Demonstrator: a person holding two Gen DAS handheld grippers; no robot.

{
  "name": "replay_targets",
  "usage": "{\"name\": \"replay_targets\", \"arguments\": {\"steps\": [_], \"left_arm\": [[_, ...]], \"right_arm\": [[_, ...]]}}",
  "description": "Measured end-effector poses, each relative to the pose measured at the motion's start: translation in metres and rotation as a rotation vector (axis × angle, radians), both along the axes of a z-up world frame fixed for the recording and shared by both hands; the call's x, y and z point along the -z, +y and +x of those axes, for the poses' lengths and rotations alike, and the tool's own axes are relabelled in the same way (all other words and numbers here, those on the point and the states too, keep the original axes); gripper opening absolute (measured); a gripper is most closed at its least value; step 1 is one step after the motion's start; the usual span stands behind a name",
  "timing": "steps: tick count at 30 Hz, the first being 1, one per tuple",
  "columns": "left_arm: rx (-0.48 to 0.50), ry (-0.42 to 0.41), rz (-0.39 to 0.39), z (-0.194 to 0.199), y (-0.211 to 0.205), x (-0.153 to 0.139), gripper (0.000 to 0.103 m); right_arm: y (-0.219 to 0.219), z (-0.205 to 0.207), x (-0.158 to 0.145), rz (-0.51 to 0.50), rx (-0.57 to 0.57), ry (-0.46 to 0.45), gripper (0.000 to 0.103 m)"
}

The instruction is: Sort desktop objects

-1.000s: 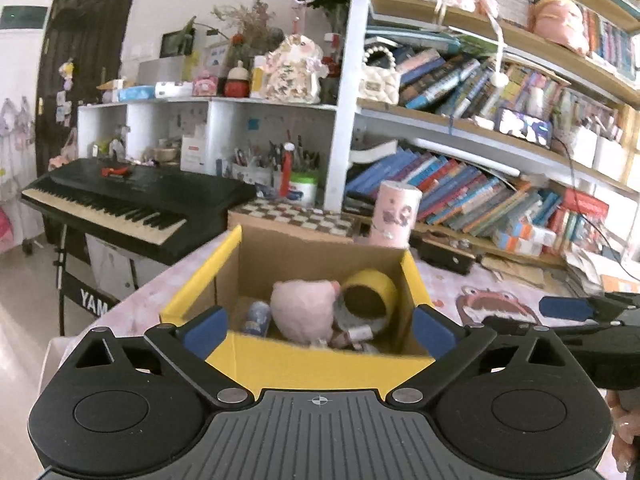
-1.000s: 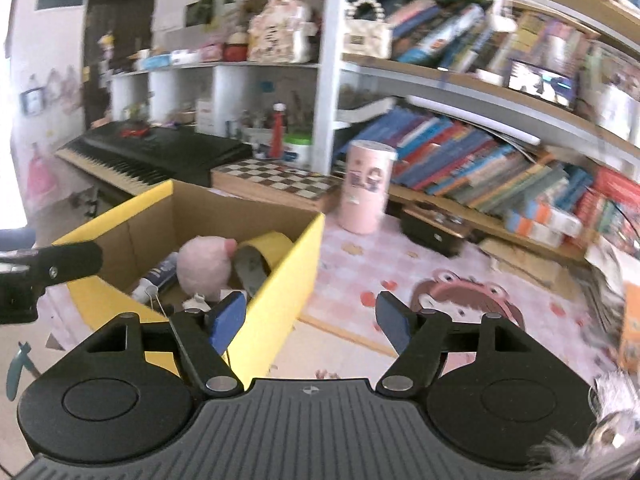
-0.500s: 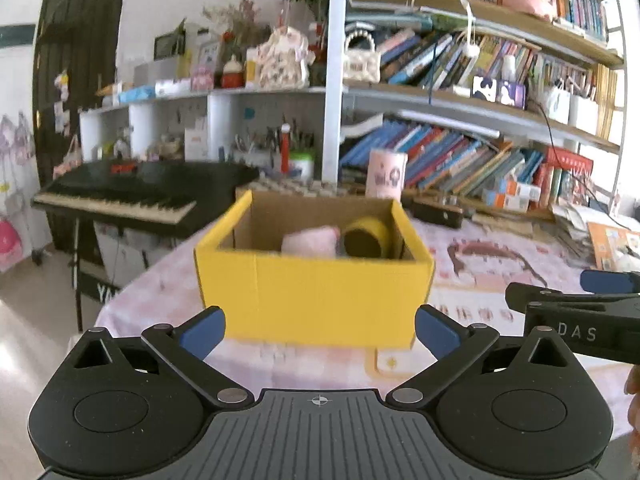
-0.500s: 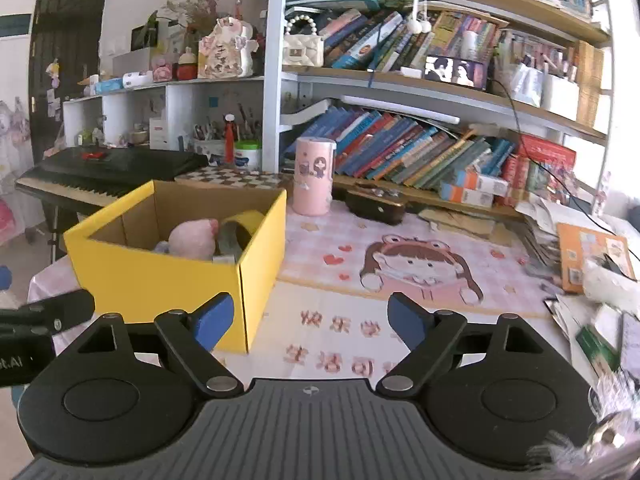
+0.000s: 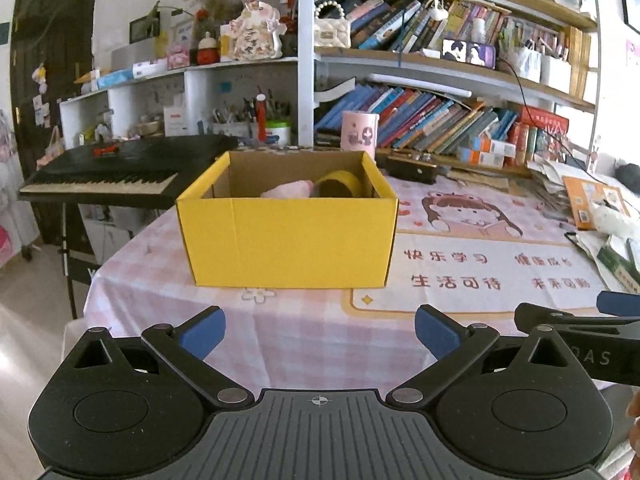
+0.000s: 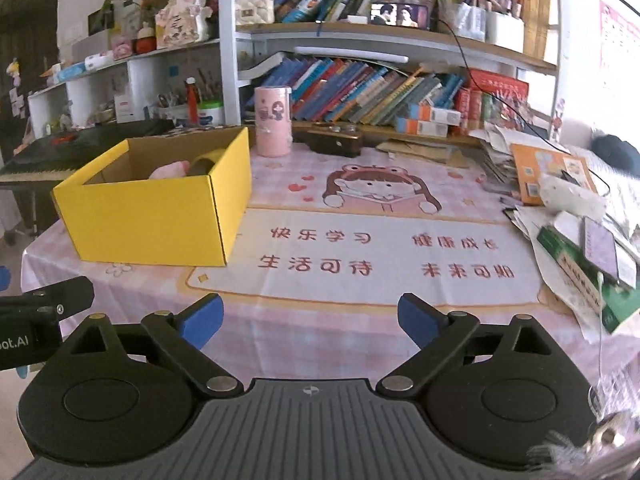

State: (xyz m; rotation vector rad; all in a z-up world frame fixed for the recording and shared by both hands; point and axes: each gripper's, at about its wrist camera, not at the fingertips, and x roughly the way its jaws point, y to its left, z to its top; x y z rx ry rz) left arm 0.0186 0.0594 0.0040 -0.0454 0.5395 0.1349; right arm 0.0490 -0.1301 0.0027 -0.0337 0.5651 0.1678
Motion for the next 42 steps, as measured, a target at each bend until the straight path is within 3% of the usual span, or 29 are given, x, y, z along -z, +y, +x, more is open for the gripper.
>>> {"name": "replay_targets", "arguments": {"steps": [7, 24, 42], "left_arm": [[0.013, 0.021, -0.007, -0.005, -0.004, 0.003, 0.102], [0.027, 0.037, -0.035, -0.008, -0.010, 0.005, 0.102], [0.048, 0.082, -0.059, 0.002, -0.018, 0.012, 0.102]], "right_arm": [[-0.012, -0.006, 0.008, 0.010, 0.022, 0.054, 0.098], [-0.022, -0.021, 0.003, -0.014, 0.017, 0.008, 0.103], [-0.033, -0.019, 0.006, -0.029, 0.062, 0.040, 0.103]]}}
